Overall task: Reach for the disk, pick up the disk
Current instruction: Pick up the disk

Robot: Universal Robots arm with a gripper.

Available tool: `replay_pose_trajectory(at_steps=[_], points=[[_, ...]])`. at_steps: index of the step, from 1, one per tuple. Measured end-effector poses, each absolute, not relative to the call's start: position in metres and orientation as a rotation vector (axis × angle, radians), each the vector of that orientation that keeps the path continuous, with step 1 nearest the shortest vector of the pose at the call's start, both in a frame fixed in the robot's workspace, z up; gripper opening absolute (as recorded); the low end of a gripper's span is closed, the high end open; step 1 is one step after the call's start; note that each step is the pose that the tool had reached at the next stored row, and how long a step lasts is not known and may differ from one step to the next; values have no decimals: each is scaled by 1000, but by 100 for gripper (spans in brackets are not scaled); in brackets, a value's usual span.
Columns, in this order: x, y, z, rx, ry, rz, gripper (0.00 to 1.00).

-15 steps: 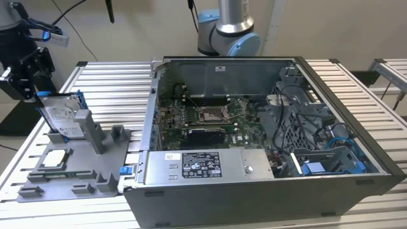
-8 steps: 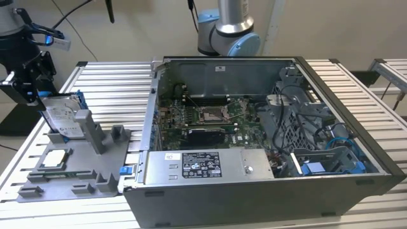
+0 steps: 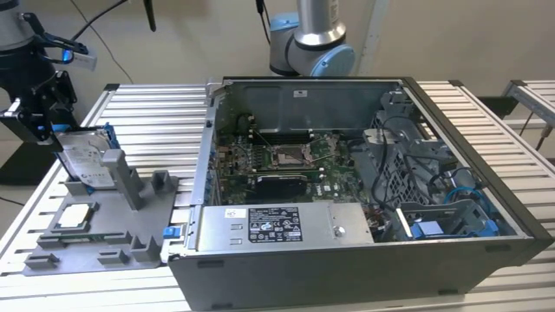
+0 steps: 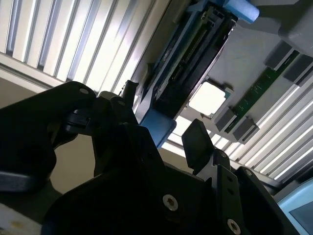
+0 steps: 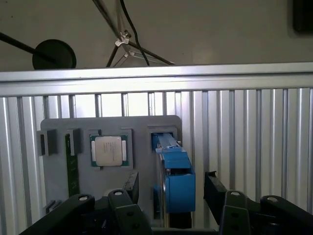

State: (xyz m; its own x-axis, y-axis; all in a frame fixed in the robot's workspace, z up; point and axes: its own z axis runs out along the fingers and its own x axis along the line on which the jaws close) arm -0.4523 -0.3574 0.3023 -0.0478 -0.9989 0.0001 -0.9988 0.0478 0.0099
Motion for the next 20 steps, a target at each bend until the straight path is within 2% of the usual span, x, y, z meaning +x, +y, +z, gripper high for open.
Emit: replay_pose_trajectory(at_steps=[20], points=[[-452,-357,283,2163,-2269,-11,100]])
